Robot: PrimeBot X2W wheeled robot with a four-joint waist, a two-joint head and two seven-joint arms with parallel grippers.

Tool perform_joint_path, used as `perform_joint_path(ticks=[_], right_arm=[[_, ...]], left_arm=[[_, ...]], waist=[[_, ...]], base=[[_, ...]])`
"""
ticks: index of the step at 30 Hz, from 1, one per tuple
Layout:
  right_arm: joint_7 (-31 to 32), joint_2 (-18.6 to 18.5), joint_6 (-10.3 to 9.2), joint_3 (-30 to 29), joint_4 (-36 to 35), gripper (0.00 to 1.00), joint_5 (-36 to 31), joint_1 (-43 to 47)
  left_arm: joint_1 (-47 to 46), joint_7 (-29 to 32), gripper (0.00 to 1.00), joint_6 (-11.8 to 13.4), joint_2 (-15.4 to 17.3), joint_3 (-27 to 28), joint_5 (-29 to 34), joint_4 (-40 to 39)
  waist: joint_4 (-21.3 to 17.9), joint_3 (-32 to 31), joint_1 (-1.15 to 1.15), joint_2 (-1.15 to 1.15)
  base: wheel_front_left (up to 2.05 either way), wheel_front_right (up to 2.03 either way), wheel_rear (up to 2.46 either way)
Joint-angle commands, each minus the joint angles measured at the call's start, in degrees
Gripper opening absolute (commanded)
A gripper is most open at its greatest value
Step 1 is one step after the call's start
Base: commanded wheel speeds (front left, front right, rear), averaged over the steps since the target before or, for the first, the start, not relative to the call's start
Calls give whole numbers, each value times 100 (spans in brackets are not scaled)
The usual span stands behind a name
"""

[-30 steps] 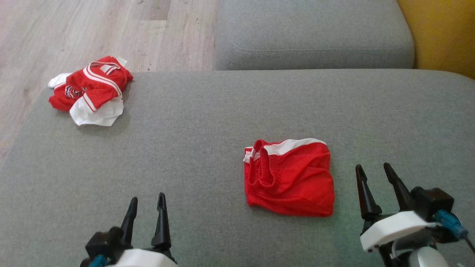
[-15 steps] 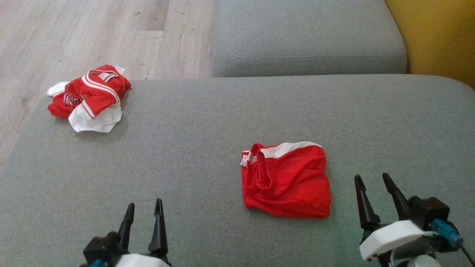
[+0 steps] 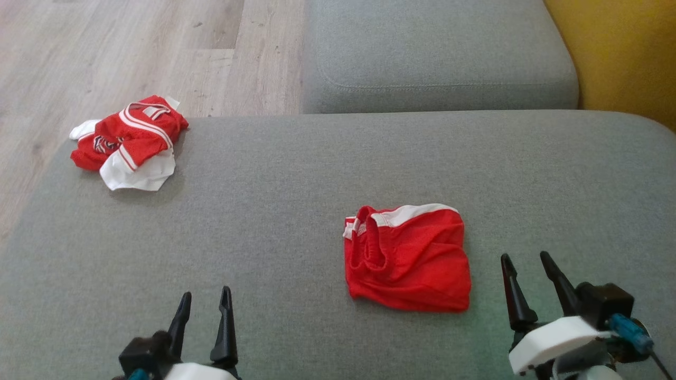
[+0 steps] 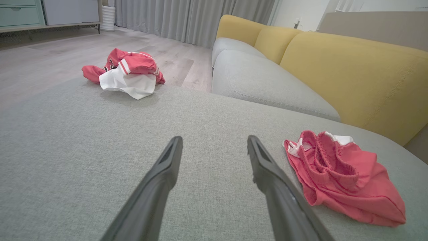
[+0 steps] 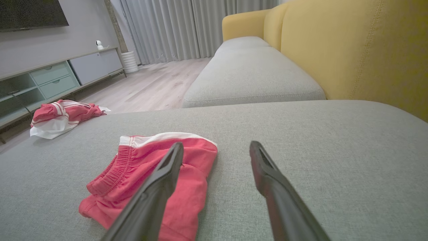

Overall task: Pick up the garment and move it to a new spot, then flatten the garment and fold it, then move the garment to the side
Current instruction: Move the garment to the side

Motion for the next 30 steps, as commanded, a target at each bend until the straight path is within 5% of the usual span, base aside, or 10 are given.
perform_joint_path(ticks=[1,11,30], right_arm=[[-4,-29,39,152,-137,100,13,-148],[837,-29,39,-6,81,100,-148,-1017],[1826,-29,39,-207,1894,100,-33,-1980]], left_arm=[[-201,-19,100,50,127,204,75,-184],[-347,53,100,84,125,110,163,-273],[-664,-116,100,-28,-219,216,233,-117]], waist=[[10,10,0,0],[215,214,0,0],[1005,1158,0,0]], base=[[0,0,0],[0,0,0],[0,0,0]])
